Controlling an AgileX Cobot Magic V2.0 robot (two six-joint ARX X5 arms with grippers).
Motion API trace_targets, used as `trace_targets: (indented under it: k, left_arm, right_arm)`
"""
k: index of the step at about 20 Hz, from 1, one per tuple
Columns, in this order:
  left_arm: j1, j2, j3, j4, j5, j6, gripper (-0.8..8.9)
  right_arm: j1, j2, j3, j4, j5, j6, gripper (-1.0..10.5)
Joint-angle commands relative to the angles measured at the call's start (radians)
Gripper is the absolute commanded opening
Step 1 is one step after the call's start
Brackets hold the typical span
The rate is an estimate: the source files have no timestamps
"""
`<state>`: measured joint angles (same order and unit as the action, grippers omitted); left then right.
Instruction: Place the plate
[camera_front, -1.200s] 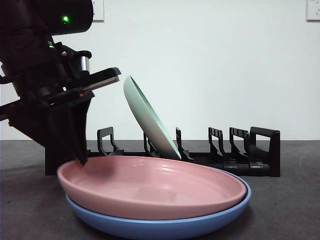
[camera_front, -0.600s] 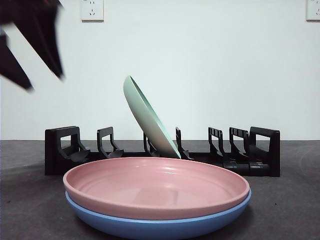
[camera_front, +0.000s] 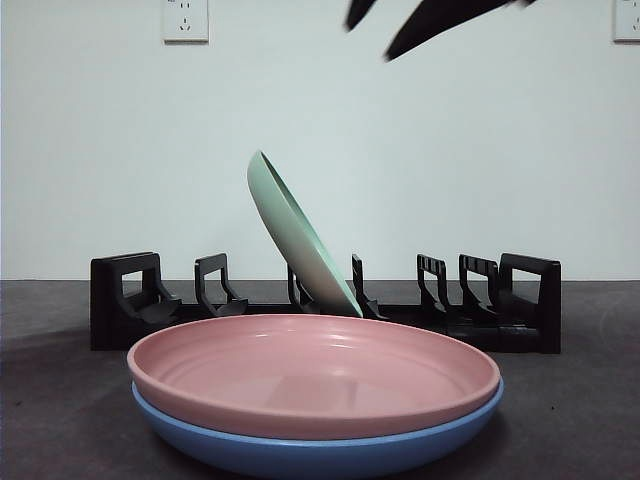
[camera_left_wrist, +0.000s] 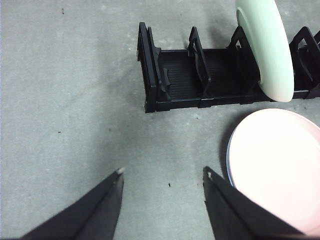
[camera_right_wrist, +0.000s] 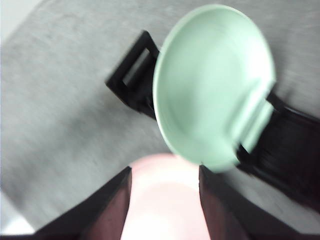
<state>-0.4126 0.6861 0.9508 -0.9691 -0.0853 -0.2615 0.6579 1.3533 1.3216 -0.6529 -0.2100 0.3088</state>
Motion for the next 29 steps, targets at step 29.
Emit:
trace_targets:
  k: [29]
  left_arm:
    - [0.000, 0.006, 0.023, 0.023, -0.006, 0.007, 2.50]
  right_arm:
    - [-0.007, 0.591, 0.454, -0.008, -0.140, -0.028, 0.2]
